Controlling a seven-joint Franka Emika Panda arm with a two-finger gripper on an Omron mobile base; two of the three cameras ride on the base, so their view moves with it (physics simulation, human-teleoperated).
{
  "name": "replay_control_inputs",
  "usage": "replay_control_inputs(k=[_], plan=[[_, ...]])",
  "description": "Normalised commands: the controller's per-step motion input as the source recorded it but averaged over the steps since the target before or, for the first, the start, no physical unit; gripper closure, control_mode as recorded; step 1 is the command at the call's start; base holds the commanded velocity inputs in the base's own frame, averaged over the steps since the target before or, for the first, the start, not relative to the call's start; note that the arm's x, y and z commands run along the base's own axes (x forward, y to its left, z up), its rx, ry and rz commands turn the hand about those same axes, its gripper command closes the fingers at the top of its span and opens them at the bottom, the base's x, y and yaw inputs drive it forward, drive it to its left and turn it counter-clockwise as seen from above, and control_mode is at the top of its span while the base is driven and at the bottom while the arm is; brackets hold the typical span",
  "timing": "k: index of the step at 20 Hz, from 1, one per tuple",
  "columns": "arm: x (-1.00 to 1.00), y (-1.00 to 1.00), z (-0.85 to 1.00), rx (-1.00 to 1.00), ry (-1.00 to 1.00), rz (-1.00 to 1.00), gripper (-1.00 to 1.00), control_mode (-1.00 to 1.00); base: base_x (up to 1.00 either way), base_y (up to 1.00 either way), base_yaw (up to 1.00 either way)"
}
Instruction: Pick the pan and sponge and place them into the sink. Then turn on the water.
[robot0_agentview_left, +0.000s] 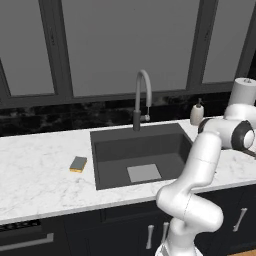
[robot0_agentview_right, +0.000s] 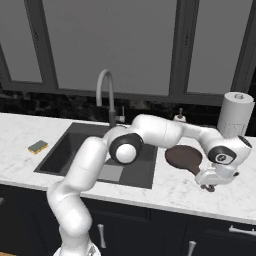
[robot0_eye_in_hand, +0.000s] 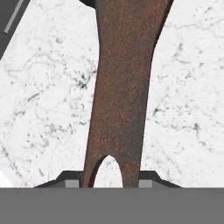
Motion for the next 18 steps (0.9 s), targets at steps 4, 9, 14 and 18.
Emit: replay_control_inputs(k=[4,9,14,18], plan=[[-0.9,0.15,0.57,-0.01,-0.41,0.15,1.0,-1.0,0.0,0.0,0.0],[-0.88,0.35,0.7,-0.03,-0.41,0.16,1.0,-1.0,0.0,0.0,0.0],[-0.74,0.4,0.86,-0.03,-0.29,0.24,1.0,-1.0,0.0,0.0,0.0],[-0.42,0.49,0.72,0.0,-0.07,0.21,1.0,-1.0,0.0,0.0,0.0]])
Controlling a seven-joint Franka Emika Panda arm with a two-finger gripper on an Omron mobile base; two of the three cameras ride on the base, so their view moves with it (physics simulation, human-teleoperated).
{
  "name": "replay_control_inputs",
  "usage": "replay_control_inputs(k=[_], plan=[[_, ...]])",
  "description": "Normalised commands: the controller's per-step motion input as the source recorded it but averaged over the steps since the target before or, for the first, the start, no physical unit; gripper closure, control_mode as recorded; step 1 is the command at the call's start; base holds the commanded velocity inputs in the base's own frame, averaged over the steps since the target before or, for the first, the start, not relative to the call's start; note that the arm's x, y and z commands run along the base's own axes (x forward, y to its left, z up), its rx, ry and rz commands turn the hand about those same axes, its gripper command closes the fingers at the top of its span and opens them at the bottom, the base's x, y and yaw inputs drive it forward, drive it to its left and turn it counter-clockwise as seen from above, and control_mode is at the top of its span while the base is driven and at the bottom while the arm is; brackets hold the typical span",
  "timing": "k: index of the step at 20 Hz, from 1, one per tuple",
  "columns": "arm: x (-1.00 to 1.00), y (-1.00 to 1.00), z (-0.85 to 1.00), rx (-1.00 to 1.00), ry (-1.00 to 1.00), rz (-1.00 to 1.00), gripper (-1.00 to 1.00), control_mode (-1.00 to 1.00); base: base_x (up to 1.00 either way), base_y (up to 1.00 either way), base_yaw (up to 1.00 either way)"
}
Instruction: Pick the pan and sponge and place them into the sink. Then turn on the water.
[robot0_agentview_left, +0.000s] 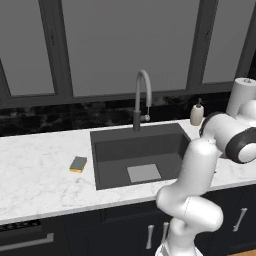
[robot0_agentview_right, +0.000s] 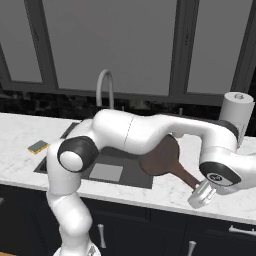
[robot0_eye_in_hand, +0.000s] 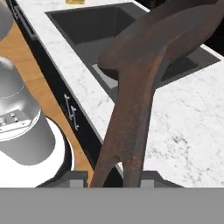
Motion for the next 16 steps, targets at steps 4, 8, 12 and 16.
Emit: replay_control_inputs(k=[4,8,12,16], plan=[[-0.02,0.45,0.61,0.0,0.02,0.09,1.0,-1.0,0.0,0.0,0.0],[0.01,0.43,0.39,0.07,0.1,0.01,1.0,-1.0,0.0,0.0,0.0],[0.01,0.52,0.02,0.13,0.04,0.01,1.0,-1.0,0.0,0.0,0.0],[0.09,0.81,0.0,0.09,0.09,-0.01,1.0,-1.0,0.0,0.0,0.0]])
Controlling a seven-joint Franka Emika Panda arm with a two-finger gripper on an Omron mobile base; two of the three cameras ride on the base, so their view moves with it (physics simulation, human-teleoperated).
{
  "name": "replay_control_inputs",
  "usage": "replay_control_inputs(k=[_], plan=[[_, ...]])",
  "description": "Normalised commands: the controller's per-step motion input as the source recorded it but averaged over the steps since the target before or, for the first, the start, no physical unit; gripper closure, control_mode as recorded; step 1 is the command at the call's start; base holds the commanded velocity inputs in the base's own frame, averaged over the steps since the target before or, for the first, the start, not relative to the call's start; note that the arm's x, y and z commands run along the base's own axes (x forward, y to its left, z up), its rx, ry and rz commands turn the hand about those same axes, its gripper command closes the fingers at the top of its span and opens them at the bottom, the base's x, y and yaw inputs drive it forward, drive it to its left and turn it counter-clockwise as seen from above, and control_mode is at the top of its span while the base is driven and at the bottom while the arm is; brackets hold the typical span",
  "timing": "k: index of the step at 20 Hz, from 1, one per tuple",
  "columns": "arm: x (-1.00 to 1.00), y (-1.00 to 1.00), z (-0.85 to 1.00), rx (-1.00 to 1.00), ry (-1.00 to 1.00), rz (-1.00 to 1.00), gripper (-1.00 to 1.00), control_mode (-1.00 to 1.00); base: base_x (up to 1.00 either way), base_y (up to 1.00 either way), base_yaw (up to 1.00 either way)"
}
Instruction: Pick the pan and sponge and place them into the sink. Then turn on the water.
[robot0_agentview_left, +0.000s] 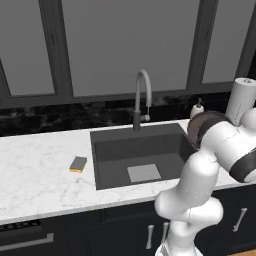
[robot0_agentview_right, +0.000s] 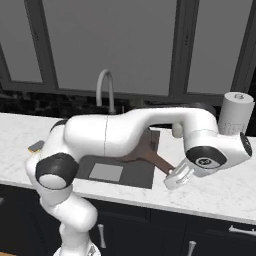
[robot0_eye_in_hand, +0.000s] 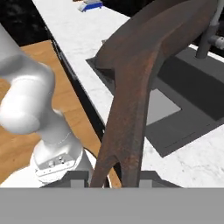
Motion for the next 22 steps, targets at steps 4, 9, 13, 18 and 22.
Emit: replay_control_inputs(k=[4,9,13,18,22], plan=[[0.06,0.82,0.0,0.1,0.01,-0.08,1.0,-1.0,0.0,0.0,0.0],[0.15,0.84,0.0,0.01,0.03,-0.11,1.0,-1.0,0.0,0.0,0.0],[0.29,0.93,0.0,0.0,0.18,-0.11,1.0,-1.0,0.0,0.0,0.0],[0.31,0.47,0.0,0.0,0.52,-0.01,1.0,-1.0,0.0,0.0,0.0],[0.07,0.08,-0.04,0.0,0.58,0.0,1.0,-1.0,0.0,0.0,0.0]])
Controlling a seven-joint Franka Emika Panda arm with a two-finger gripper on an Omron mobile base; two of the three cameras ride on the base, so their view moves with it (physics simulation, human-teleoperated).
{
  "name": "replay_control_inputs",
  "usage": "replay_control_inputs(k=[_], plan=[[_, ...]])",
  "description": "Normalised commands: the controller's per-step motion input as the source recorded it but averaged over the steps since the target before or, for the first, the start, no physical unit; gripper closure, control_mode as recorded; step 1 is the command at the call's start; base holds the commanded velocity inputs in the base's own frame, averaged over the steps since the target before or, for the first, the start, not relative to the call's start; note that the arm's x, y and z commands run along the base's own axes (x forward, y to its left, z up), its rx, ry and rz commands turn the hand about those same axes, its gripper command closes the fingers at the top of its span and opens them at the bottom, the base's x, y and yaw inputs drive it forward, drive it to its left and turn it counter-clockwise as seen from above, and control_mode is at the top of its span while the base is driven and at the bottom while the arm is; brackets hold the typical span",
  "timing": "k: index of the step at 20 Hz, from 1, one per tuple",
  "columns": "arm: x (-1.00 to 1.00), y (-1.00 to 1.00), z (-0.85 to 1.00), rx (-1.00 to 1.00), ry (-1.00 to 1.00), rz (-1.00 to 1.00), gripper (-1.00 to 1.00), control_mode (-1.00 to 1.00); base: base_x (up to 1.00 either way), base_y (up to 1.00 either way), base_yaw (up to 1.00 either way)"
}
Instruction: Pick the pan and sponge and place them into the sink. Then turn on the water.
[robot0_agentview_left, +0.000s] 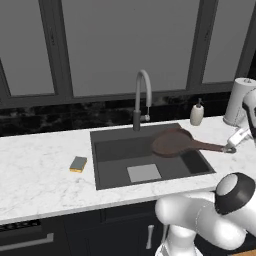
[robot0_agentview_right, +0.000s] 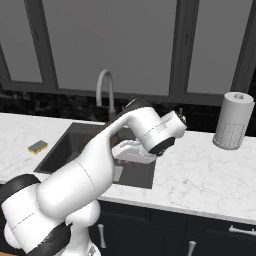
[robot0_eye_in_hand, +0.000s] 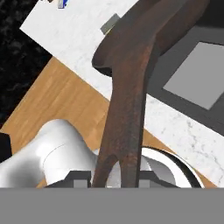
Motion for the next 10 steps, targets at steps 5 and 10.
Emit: replay_control_inputs(k=[5,10], plan=[[0.06,0.0,-0.1,0.04,0.36,0.0,1.0,-1.0,0.0,0.0,0.0],[0.36,0.24,-0.21,0.03,0.1,0.0,1.0,-1.0,0.0,0.0,0.0]])
